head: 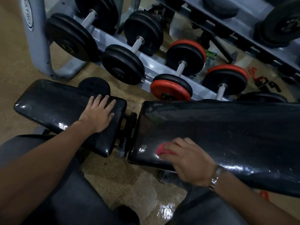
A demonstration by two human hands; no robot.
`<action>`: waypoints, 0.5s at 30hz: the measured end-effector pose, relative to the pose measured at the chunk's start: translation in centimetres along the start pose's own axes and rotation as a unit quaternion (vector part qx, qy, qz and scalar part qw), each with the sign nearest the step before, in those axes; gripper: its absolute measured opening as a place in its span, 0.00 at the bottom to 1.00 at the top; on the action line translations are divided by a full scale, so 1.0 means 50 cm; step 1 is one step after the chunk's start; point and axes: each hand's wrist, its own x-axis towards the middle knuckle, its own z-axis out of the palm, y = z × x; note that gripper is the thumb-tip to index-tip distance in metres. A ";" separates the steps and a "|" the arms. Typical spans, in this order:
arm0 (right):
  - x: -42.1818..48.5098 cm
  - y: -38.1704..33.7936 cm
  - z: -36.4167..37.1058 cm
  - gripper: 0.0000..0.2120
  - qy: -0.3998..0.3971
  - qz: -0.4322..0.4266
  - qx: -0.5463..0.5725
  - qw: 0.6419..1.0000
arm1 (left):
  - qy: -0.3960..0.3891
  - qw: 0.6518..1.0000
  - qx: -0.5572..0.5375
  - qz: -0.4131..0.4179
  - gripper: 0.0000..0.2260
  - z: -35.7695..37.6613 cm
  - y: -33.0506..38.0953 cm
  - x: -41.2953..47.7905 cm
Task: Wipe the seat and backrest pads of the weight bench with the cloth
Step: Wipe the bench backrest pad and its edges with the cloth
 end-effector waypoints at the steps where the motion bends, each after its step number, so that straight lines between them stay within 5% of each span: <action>1: 0.001 0.010 -0.007 0.20 -0.015 0.003 -0.015 1.000 | 0.009 1.000 0.000 0.005 0.28 0.004 -0.003 -0.003; 5: 0.034 -0.002 -0.003 0.21 -0.012 0.123 -0.051 0.991 | 0.030 1.000 0.002 0.010 0.28 0.017 -0.012 -0.005; 11: 0.022 -0.026 0.011 0.21 -0.027 0.014 -0.022 0.999 | 0.047 0.998 0.045 0.008 0.29 0.030 -0.007 -0.013; 15: 0.052 -0.005 0.002 0.21 -0.019 0.111 -0.050 0.992 | 0.062 0.997 0.051 0.004 0.29 0.035 -0.007 -0.011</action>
